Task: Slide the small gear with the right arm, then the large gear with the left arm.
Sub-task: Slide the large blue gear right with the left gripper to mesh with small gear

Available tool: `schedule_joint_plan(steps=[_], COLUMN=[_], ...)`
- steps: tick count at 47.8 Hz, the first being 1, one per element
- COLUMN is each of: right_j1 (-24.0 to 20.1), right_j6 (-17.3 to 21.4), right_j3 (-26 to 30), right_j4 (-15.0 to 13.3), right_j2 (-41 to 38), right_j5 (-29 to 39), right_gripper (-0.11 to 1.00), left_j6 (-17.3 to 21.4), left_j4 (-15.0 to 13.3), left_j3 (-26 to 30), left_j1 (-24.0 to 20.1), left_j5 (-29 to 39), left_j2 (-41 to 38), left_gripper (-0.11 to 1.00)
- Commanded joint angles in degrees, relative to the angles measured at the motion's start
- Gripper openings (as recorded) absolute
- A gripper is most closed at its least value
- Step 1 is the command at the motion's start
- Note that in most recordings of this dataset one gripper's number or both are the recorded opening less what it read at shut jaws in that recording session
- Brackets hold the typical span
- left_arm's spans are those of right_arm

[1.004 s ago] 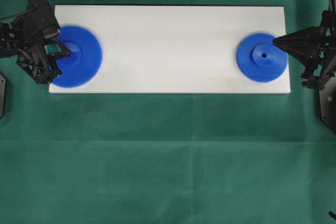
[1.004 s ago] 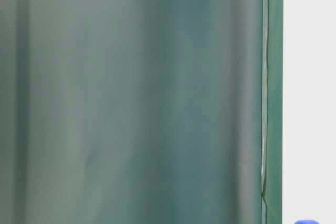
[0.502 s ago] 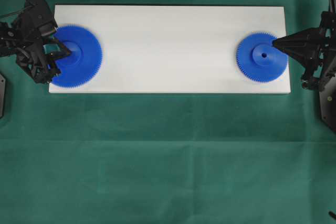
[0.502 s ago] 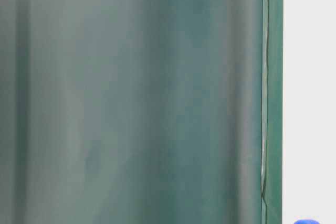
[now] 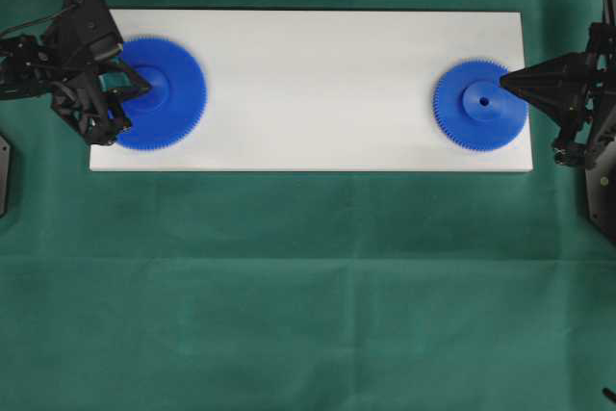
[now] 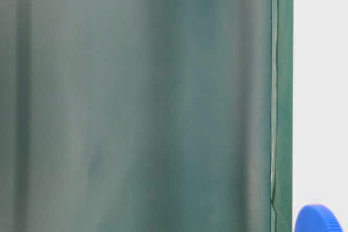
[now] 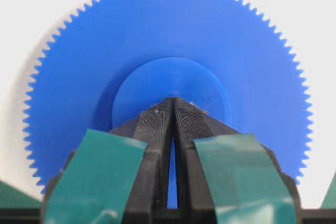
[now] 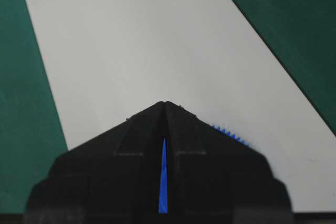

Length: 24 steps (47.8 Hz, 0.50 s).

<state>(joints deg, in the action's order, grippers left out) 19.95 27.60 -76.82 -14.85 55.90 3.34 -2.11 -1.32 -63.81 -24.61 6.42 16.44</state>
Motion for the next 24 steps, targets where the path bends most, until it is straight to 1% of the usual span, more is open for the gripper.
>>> schedule_joint_plan(steps=[1,8,12,24], right_j1=[-0.1,-0.2,-0.2,-0.6], right_j6=[-0.1,-0.1,-0.1,-0.1], right_j3=[0.6,0.5,0.5,0.5], right_j4=[-0.1,-0.1,-0.1,-0.1], right_j2=[0.1,0.1,0.1,0.4], right_j5=[-0.4,-0.4,-0.4,-0.4], right_gripper=[0.51,0.51,0.51,0.51], left_j6=[-0.1,-0.1,-0.1,0.0], left_j4=[0.1,0.1,0.1,0.1], left_j3=[1.4,5.6,9.0,22.3], left_j1=[1.1,3.3,4.1,6.8], left_j5=[0.2,0.0,-0.4,0.0], left_j2=[-2.5,-7.2,-10.5,-22.2], left_gripper=[0.00,0.00,0.00,0.00])
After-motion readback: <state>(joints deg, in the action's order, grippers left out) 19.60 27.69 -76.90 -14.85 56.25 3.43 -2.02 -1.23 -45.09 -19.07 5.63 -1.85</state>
